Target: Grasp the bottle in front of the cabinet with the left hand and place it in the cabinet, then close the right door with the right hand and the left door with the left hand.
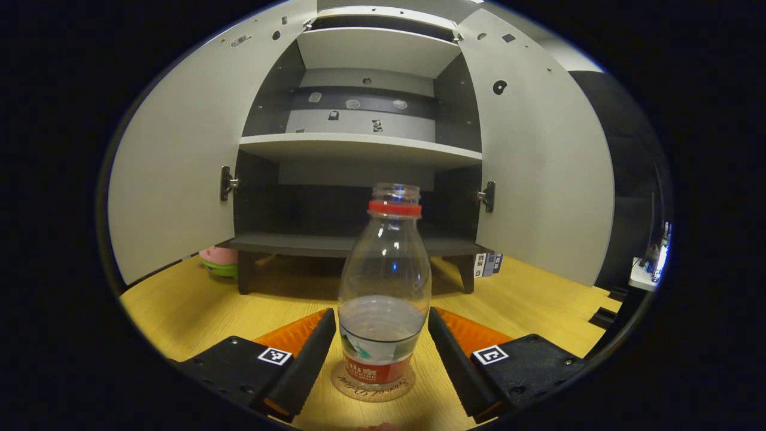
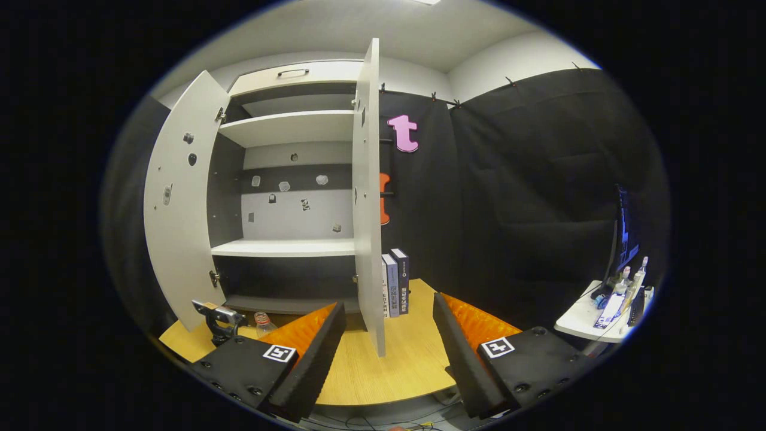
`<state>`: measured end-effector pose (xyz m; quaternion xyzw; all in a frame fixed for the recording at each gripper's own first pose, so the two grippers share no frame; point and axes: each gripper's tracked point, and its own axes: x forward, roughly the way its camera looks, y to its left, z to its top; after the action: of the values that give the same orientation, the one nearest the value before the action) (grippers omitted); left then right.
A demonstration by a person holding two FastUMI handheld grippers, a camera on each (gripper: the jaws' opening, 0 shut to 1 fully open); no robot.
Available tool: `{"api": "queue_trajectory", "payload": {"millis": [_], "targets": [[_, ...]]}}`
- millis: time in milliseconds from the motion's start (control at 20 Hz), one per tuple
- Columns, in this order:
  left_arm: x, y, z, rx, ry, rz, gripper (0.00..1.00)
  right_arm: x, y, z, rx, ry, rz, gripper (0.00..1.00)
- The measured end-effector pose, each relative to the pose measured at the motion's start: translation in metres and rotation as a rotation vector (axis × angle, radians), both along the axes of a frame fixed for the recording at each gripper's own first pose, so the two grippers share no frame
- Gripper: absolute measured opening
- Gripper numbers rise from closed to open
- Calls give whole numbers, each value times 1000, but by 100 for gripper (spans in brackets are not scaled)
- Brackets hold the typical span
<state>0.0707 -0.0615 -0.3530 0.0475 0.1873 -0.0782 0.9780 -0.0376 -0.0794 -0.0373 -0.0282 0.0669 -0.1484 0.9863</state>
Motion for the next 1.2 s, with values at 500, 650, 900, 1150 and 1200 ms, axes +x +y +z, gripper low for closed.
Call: {"api": "queue_trajectory", "payload": {"millis": [500, 650, 900, 1150, 1200], "targets": [[-2, -3, 22, 10, 11, -59, 74, -5, 7, -11, 14, 12, 45, 96], [-7, -6, 56, -6, 15, -82, 74, -5, 9, -15, 14, 13, 53, 97], [-14, -11, 141, -61, -8, -158, 74, 0, 12, -23, 32, 18, 76, 96], [6, -2, 262, -99, -99, -174, 74, 7, 12, -27, 50, 13, 85, 96], [14, -1, 283, -104, -112, -169, 74, 7, 11, -27, 54, 11, 86, 97]]}}
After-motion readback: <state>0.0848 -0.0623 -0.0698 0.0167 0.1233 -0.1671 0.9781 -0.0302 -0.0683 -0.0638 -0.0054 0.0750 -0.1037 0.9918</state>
